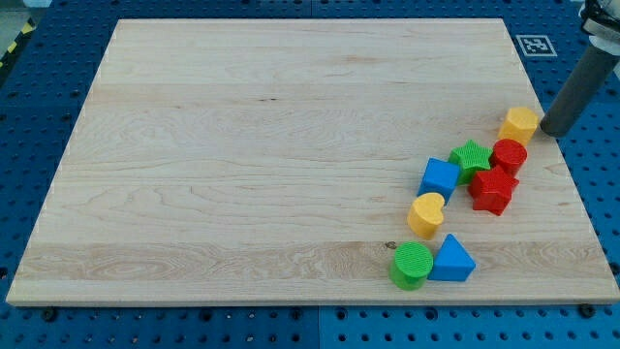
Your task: Place the yellow hexagon above the green star
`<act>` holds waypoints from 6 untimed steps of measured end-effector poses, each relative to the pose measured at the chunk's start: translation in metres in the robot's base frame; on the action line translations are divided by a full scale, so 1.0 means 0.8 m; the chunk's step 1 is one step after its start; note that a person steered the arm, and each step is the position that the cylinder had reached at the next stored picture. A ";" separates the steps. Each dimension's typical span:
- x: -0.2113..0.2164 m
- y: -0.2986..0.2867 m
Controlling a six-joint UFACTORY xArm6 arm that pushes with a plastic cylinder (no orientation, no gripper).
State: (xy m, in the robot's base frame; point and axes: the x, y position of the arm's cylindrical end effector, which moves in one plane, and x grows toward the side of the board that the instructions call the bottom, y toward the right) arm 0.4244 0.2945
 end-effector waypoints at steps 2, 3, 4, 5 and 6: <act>-0.013 -0.019; -0.051 0.018; -0.044 0.018; 0.002 -0.016; -0.002 -0.058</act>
State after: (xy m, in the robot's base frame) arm 0.4227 0.2477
